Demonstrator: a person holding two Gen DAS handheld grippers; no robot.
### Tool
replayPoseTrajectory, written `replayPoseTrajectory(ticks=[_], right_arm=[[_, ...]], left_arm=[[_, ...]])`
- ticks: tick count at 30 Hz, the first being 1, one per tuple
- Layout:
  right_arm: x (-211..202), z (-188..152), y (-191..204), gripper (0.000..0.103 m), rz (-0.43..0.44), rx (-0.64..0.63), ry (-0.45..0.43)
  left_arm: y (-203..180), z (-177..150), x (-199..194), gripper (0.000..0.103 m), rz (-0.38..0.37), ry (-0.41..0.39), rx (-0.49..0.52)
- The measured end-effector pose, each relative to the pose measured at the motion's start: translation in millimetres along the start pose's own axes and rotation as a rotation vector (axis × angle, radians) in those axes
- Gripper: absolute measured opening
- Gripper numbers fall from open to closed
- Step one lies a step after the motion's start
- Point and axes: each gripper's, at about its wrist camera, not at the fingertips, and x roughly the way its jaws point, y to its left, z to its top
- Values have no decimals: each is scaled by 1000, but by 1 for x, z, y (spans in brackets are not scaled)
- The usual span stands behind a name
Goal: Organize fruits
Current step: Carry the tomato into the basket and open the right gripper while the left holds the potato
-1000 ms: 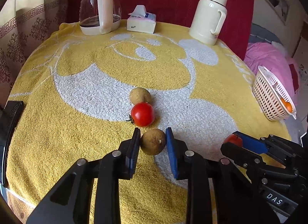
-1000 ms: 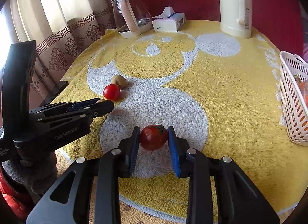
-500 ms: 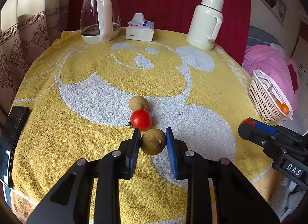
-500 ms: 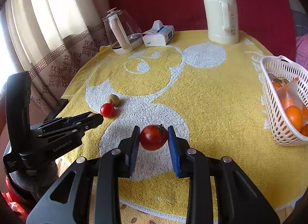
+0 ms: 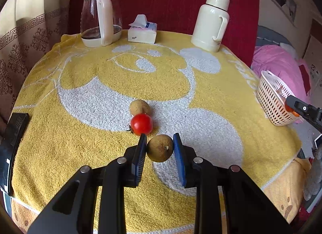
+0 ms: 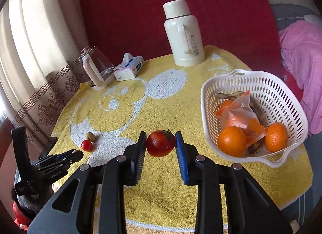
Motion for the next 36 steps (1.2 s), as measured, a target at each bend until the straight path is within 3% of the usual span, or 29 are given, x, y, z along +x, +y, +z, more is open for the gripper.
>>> replayPoseTrajectory(ticks=[6,16,23,26,36], right_arm=[[-20,8,-36,30,-69,65,-61],[-26,11,-88,30,-111,193,-69],[-19,8,-100,30,-110,235,-44],[-18,7,-105,40,-96,267,-40],[-27,10,-108,41,-89,289,-74]], left_arm=[[-1,0,1,27,-4,4,3],[-3,-1,4,27,-9,13,9],[-3,-1,4,27,-9,15,9],[-3,-1,5,27,-10,16,9],[-6,1,1,27,-16,6,10]])
